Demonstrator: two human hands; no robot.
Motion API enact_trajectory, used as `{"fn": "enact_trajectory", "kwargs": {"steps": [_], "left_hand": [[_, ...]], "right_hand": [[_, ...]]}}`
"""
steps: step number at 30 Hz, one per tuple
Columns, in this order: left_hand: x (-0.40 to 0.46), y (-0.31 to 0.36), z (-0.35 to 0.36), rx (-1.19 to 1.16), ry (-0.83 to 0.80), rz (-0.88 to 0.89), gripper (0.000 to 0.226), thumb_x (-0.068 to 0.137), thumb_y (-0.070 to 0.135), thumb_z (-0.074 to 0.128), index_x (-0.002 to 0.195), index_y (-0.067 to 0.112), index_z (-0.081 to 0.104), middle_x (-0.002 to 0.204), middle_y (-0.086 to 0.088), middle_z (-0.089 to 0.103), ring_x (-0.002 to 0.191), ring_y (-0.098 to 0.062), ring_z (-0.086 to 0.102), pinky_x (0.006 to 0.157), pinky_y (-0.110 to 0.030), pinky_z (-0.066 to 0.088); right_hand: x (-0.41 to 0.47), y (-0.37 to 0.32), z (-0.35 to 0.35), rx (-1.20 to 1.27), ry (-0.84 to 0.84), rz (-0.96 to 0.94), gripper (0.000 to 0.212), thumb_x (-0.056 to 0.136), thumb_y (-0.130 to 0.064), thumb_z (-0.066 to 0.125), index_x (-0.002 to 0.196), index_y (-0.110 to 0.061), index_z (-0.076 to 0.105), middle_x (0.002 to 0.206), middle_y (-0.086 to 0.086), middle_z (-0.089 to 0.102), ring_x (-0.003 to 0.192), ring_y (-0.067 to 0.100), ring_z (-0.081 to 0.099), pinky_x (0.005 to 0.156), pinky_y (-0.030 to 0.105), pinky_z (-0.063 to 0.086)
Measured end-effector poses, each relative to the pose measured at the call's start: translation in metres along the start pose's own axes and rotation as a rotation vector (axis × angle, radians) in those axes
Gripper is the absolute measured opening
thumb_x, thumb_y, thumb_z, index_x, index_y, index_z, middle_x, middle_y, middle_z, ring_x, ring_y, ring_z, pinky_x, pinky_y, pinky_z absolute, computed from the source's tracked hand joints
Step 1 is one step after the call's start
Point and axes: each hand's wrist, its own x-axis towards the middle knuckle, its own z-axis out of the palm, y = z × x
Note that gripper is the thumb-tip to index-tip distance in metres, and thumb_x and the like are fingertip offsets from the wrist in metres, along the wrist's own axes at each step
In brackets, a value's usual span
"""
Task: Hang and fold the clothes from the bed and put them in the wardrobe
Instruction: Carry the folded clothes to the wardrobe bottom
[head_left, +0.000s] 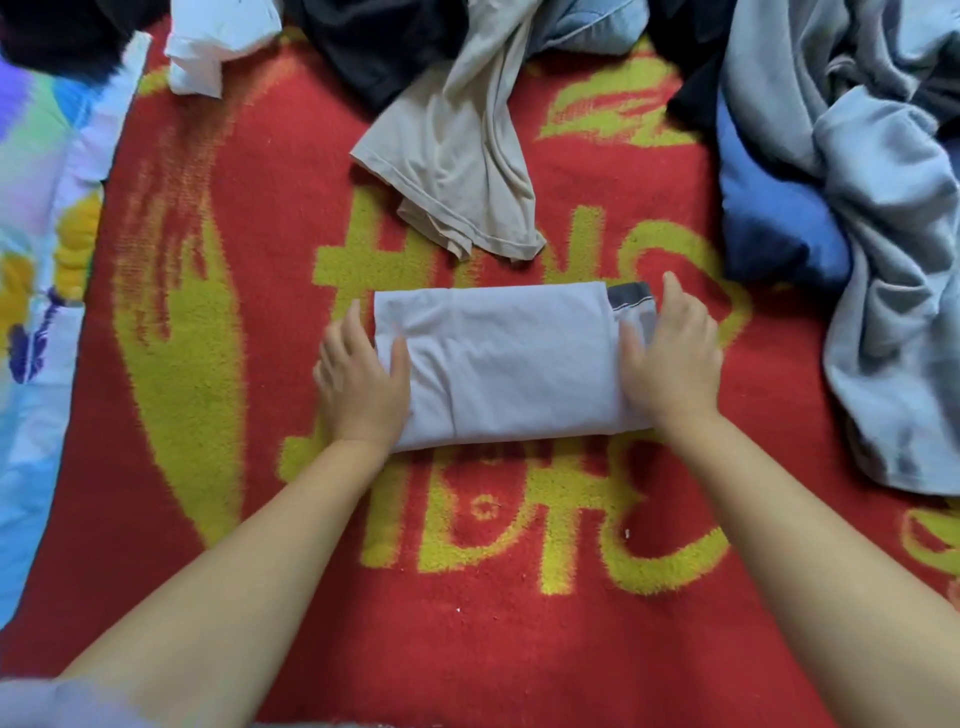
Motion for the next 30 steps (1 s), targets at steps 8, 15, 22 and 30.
{"fn": "enact_trajectory", "kwargs": {"steps": [8,15,22,30], "left_hand": [[-0.068,0.015,0.028,0.539,-0.456,0.560,0.100,0.075,0.032,0.061,0.152,0.032,-0.002,0.153,-0.009,-0.025,0.143,-0.035,-0.019,0.107,-0.070,-0.002],[-0.033,0.041,0.014,0.595,-0.558,0.460,0.072,0.096,0.004,0.034,0.152,0.036,0.002,0.161,-0.001,-0.010,0.147,-0.033,-0.007,0.108,-0.068,0.007],[0.003,0.109,-0.097,0.528,-0.618,0.407,0.069,0.090,-0.004,0.042,0.148,0.028,0.025,0.153,-0.003,0.026,0.141,-0.027,0.023,0.106,-0.060,0.028],[-0.003,0.162,-0.271,0.536,-0.344,0.522,0.060,0.084,-0.006,0.043,0.137,0.022,0.038,0.131,-0.007,0.046,0.118,-0.030,0.041,0.090,-0.047,0.040]], "right_hand": [[-0.062,-0.004,0.023,-0.386,-0.292,-0.619,0.080,0.084,-0.014,0.058,0.151,-0.033,0.018,0.161,0.006,0.012,0.144,0.047,0.001,0.101,0.077,0.004],[-0.034,-0.028,0.014,-0.490,-0.436,-0.518,0.062,0.100,-0.015,0.035,0.152,-0.036,0.008,0.162,-0.003,0.004,0.146,0.041,-0.005,0.104,0.071,0.018],[-0.014,-0.103,-0.094,-0.573,-0.412,-0.476,0.066,0.092,-0.013,0.052,0.148,-0.030,0.022,0.143,0.002,0.040,0.132,0.037,0.032,0.089,0.047,0.043],[-0.047,-0.199,-0.253,-0.579,-0.233,-0.624,0.065,0.084,-0.008,0.058,0.140,-0.027,0.033,0.125,0.005,0.050,0.117,0.035,0.045,0.068,0.040,0.037]]}}
